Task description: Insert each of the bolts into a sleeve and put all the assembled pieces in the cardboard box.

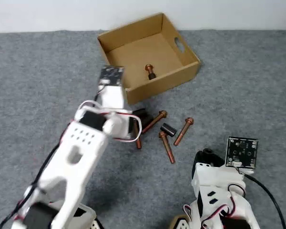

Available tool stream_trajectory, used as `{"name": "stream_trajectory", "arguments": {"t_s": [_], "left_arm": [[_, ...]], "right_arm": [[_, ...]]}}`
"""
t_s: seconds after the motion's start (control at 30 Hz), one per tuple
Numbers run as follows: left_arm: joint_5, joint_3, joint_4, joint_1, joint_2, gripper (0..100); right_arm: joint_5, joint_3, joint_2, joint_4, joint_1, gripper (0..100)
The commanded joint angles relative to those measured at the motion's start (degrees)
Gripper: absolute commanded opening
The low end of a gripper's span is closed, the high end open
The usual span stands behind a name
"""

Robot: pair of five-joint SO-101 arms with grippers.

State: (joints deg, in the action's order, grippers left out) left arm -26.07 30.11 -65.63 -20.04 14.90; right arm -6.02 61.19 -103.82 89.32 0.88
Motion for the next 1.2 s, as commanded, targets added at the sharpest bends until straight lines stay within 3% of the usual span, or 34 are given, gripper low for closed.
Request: {"name": "stream_trajectory", "arguments": {"t_s": [0.0,0.27,0.8,1.17], "left_arm": [[-3.1,-7.4,1.3,-0.7,-8.6,13],[-6.2,-18.4,0.1,-0.4,-24.8,14],[-6.4,-28.9,0.2,3.7,-43.6,14],[-8.0,-40.3,-11.9,2.6,-50.6,14]], "right_arm": [[0.7,-0.4,-0.2,-1.0,-0.5,0.9],[0.7,0.1,-0.2,-1.0,-0.5,0.9],[0.7,0.3,-0.2,-1.0,-0.5,0.9],[0.7,0.3,-0.2,-1.0,-0.5,0.9]]}}
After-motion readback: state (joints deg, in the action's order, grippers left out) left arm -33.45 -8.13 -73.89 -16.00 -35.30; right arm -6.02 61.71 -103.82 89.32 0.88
